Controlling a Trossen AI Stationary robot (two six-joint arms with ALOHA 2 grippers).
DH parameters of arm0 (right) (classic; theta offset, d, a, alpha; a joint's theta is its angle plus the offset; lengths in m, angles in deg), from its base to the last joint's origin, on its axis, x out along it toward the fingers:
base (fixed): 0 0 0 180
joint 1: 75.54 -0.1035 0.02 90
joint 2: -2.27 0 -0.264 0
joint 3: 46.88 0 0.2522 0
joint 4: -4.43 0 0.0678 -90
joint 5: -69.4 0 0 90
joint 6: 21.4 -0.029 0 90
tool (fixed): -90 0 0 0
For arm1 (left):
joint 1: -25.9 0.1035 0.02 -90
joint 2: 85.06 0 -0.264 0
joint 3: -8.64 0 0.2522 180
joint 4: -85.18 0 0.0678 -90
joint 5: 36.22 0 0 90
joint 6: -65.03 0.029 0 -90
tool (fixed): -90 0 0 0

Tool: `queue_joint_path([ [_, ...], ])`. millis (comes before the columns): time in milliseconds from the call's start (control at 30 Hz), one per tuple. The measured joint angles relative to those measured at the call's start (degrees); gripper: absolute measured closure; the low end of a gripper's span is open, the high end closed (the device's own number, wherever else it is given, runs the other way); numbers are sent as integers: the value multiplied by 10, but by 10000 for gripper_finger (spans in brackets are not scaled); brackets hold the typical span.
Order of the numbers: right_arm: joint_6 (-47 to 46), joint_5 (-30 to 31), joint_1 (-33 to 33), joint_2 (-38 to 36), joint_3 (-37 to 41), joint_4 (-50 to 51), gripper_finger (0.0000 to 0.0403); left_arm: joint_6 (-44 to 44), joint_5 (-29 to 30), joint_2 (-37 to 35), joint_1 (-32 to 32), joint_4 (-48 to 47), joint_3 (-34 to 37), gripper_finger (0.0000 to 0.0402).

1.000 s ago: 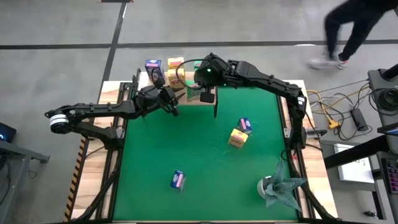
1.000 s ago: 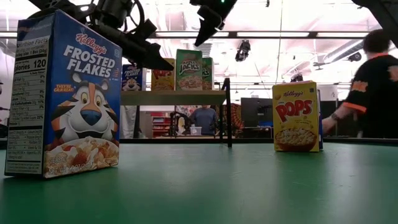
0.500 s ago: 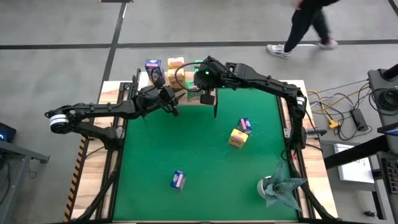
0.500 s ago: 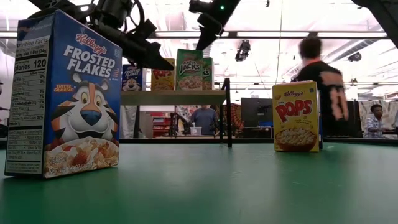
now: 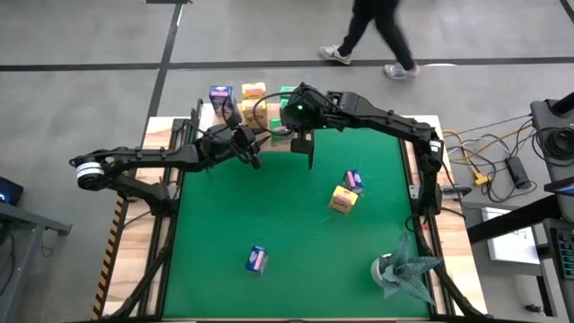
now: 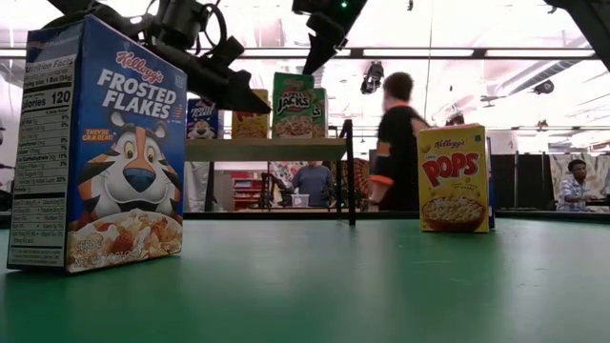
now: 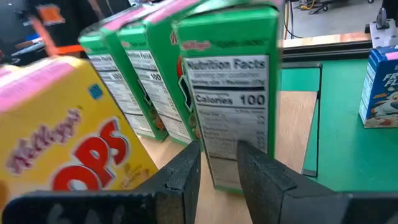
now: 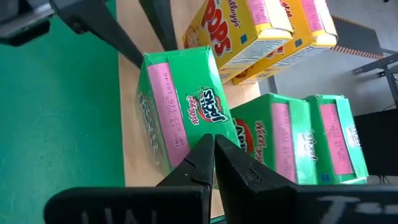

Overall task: Stack cereal on shelf
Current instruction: Put the bottom green cereal box on the shelf aligned with the other green cereal box

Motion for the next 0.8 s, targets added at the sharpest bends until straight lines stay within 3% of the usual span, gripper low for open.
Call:
queue_joint_path([
  [367,0,3,0,-3,-1,2,394,4,0,58,0,14,-28,314],
  [500,3,30,0,-9,-1,3,394,5,0,75,0,7,-39,314],
  [800,8,46,0,-22,-1,5,394,1,0,76,-1,0,-43,314],
])
